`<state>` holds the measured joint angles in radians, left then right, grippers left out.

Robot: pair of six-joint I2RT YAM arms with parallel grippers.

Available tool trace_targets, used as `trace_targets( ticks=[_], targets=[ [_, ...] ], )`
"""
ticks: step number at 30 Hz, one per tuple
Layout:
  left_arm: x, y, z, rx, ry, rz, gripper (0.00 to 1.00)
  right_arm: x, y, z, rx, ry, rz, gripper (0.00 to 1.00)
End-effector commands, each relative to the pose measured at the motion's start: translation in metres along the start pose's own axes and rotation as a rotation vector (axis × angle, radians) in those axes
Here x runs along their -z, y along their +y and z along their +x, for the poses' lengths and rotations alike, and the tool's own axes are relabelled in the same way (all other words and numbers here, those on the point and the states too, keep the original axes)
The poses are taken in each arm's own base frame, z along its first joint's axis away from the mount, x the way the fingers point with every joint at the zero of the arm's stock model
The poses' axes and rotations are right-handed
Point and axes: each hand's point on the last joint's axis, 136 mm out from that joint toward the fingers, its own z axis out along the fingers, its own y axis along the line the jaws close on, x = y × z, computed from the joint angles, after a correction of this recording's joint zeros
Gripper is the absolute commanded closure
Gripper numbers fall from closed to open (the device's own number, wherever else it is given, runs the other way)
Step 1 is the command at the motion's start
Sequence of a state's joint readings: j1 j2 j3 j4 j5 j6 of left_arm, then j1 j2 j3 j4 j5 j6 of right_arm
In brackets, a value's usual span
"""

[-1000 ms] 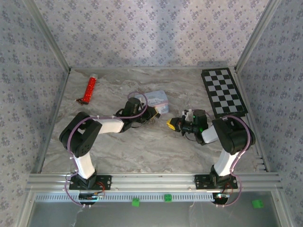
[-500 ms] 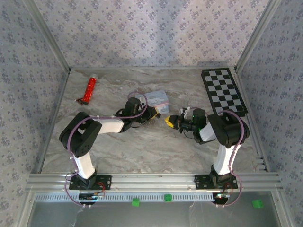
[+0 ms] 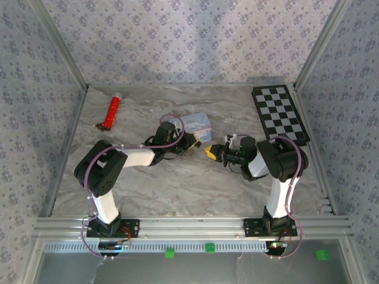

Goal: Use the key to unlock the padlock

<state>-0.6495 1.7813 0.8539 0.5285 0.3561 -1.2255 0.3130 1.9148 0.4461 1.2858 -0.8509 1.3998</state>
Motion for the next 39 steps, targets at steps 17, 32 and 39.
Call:
trace_targets(
  ticks=[17, 32, 39],
  targets=[
    [0.01, -0.0385, -0.0084, -0.023, -0.014, 0.13, 0.89, -0.0073, 0.0105, 0.0008, 0.047, 0.01, -0.047, 1.0],
    [0.0113, -0.0371, -0.0084, -0.026, -0.016, 0.127, 0.89, -0.006, 0.0127, -0.0014, 0.048, -0.003, -0.053, 1.0],
    [0.0115, -0.0373, -0.009, -0.027, -0.015, 0.133, 0.89, -0.0034, 0.0061, 0.0002, 0.056, -0.009, -0.022, 1.0]
  ],
)
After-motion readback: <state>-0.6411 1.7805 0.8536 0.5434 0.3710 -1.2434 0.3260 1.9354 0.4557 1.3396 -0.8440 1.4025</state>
